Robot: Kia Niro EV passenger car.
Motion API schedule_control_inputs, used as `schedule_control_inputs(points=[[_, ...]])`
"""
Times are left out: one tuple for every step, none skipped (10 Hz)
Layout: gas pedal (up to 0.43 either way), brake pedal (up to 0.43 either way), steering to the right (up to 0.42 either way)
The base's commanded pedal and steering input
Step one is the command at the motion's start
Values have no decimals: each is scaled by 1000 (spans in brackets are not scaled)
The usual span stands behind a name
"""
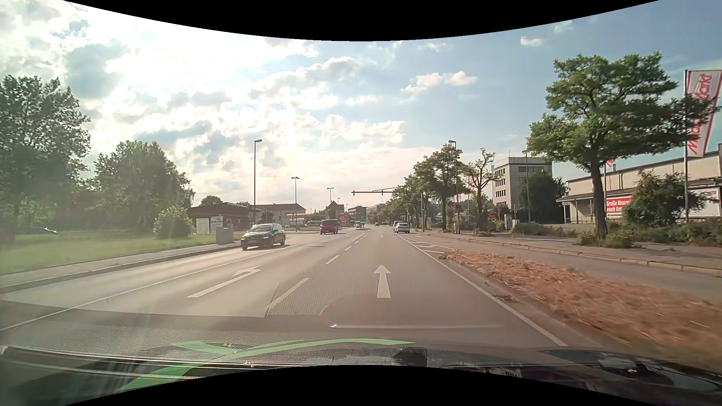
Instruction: Follow the waypoints while adhering to traffic rules and regulations
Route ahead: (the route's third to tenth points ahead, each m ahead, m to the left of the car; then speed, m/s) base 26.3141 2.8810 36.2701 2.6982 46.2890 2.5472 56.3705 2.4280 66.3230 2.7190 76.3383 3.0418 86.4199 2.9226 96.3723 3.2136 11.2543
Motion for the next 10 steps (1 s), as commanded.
schedule_control_inputs(points=[[150,0,-2],[150,0,-2],[150,0,-2],[150,0,-1],[150,0,-1],[150,0,-1],[150,0,-1],[150,0,-1],[150,0,-1],[150,0,-1]])
